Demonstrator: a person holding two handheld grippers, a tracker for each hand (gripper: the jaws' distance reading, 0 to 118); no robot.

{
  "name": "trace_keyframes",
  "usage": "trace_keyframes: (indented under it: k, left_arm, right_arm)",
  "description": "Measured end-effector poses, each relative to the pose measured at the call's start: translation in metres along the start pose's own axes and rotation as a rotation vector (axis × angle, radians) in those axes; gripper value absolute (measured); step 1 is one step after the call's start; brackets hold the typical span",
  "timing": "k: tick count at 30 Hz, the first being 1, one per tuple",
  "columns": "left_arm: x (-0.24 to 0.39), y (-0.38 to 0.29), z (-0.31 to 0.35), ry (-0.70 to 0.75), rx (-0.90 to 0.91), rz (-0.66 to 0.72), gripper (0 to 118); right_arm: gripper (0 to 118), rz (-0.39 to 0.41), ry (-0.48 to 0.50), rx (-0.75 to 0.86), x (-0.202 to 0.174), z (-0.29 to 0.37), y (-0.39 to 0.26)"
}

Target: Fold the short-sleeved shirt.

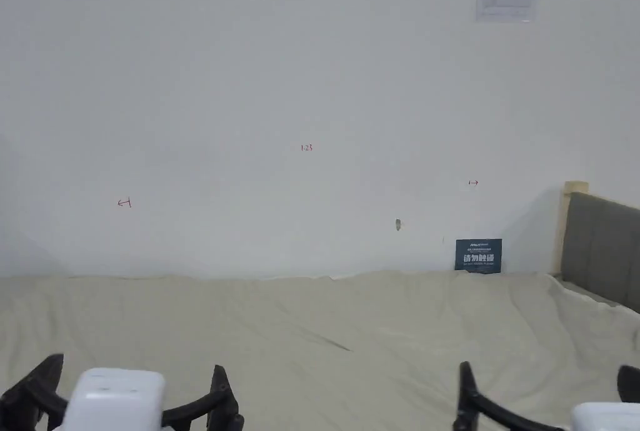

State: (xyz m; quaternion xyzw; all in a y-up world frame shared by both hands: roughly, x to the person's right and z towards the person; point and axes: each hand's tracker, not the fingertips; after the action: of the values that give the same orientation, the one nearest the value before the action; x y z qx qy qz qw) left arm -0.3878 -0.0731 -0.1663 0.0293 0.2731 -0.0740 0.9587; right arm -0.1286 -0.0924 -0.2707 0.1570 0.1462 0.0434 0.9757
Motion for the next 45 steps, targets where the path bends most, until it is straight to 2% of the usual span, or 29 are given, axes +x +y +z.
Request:
trace_keyframes:
  k: [1,4,7,14,20,28,35,36,37,38,39,40,41,43,45]
  left_arm:
    - [0.004,-0.006,0.004,-0.009,0.021,0.012,118]
    - [0.016,-0.024,0.011,0.085,0.053,-0.044,118]
    - [0.025,-0.036,0.019,0.079,0.059,-0.052,118]
    - [0.032,-0.039,0.020,0.065,0.063,-0.131,118]
    - [0.029,-0.036,0.023,0.034,0.085,-0.087,118]
    - [0.024,-0.037,0.019,0.052,0.051,0.014,118]
    - [0.019,-0.037,0.011,0.037,-0.022,-0.010,117]
    - [0.020,-0.036,0.012,0.008,-0.028,-0.016,111]
    - [0.020,-0.036,0.013,-0.019,-0.032,-0.023,84]
    - [0.022,-0.036,0.014,-0.018,-0.025,-0.031,37]
    - [0.026,-0.037,0.016,-0.003,-0.014,-0.051,0]
    - [0.029,-0.037,0.014,0.036,-0.019,-0.085,0]
    - [0.030,-0.038,0.015,0.043,-0.006,-0.096,0]
    - [0.024,-0.039,0.014,-0.018,-0.041,-0.034,0]
    - [0.027,-0.040,0.012,0.009,-0.048,-0.040,0]
  right_arm:
    - [118,0.014,0.035,0.027,-0.005,0.006,-0.003]
    - [118,-0.035,0.028,-0.012,-0.011,0.015,-0.017]
    - [118,-0.051,0.017,-0.077,-0.017,0.017,-0.027]
    - [118,-0.060,0.073,-0.073,-0.018,0.022,-0.029]
    - [118,-0.097,0.123,-0.135,-0.012,0.019,-0.029]
    - [118,-0.099,0.082,-0.142,-0.008,0.018,-0.031]
    - [116,-0.100,0.097,-0.178,-0.006,0.013,-0.033]
    - [103,-0.103,0.112,-0.184,-0.006,0.013,-0.034]
    - [48,-0.112,0.137,-0.183,-0.005,0.014,-0.034]
    - [0,-0.123,0.139,-0.156,-0.005,0.017,-0.034]
    - [0,-0.100,0.124,-0.153,-0.009,0.017,-0.034]
    - [0,-0.057,0.065,-0.176,-0.014,0.012,-0.035]
    - [0,-0.057,0.062,-0.166,-0.017,0.010,-0.042]
    - [0,-0.111,0.132,-0.190,-0.010,0.007,-0.042]
    - [0,-0.104,0.104,-0.202,-0.011,0.004,-0.044]
